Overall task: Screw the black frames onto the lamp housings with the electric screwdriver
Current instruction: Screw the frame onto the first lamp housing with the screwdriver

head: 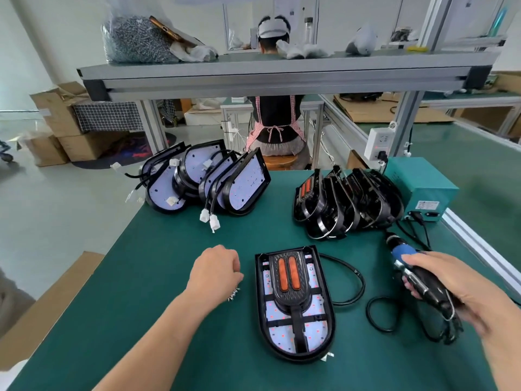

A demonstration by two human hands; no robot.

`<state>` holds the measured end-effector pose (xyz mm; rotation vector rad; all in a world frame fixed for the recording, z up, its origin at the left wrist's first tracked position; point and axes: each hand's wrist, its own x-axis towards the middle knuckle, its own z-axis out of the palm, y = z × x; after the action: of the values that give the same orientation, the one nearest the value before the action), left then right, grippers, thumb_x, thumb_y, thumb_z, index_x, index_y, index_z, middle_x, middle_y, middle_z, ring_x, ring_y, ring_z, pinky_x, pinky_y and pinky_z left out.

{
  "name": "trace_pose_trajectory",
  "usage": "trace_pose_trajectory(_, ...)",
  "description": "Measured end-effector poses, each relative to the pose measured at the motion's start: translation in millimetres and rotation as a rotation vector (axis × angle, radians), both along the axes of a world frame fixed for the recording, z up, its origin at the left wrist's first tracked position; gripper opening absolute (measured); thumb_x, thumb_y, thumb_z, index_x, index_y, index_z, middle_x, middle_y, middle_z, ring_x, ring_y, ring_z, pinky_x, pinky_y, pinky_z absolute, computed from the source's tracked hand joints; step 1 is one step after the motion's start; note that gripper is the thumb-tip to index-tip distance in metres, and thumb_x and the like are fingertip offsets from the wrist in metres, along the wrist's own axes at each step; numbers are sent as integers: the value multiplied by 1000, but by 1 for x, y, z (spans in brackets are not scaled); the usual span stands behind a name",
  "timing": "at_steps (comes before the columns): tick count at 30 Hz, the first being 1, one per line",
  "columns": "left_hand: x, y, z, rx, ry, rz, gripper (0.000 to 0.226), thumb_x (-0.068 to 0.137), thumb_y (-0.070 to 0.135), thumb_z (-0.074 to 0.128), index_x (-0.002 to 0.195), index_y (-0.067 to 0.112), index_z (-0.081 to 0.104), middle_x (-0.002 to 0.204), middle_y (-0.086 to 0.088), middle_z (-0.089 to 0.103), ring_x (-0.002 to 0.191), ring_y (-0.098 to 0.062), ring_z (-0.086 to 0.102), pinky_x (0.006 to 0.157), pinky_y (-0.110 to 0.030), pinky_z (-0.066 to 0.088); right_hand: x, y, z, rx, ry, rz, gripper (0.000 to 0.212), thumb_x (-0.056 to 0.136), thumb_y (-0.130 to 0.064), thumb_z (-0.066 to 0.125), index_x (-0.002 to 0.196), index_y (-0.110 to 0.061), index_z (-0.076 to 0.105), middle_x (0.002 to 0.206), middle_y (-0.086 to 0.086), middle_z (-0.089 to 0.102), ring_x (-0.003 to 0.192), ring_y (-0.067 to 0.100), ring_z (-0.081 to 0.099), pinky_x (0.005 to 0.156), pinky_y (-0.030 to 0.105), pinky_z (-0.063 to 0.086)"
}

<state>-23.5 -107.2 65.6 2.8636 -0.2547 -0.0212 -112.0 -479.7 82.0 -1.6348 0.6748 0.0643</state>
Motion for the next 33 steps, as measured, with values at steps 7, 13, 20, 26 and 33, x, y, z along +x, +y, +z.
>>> trace_pose_trajectory(7, 15, -6, -6, 252, 129, -61, 14, 88, 9, 57, 95, 8, 68, 101, -6, 70, 96, -28, 65, 83, -37, 55, -29, 9, 9, 744, -149, -135, 41, 79, -23, 71, 110, 1, 59, 76, 21, 62, 51, 22, 63, 43, 25, 56)
trace_pose_trajectory(13, 19, -4, -4, 125, 151, -53, 17, 87, 18, 68, 90, 20, 51, 98, -2, 66, 94, -25, 61, 78, -33, 49, -43, 13, 5, 1060, -278, -183, 66, 65, -6, 78, 128, -5, 55, 110, 27, 65, 86, 33, 72, 71, 44, 62)
trace_pose_trajectory(20, 19, -6, -3, 193, 148, -89, 12, 89, 12, 64, 84, 21, 59, 100, -2, 70, 95, -25, 66, 79, -32, 52, -31, 36, 9, 990, -364, -165, 61, 78, -9, 58, 135, 6, 46, 104, 26, 67, 86, 31, 70, 69, 41, 62)
trace_pose_trajectory(26, 18, -5, -2, 147, 155, -75, 20, 86, 1, 56, 83, 21, 58, 100, -2, 69, 93, -24, 65, 76, -31, 51, -25, 55, 7, 866, -459, -91, 47, 79, -8, 62, 125, -8, 53, 91, 20, 69, 75, 28, 70, 69, 38, 62)
trace_pose_trajectory(33, 13, -7, 0, 172, 174, -61, 25, 83, -6, 48, 97, 5, 65, 99, -13, 70, 89, -32, 65, 80, -39, 55, -22, 67, 16, 990, -560, -184, 34, 93, -28, 62, 118, -4, 58, 88, 17, 60, 75, 26, 66, 65, 34, 61)
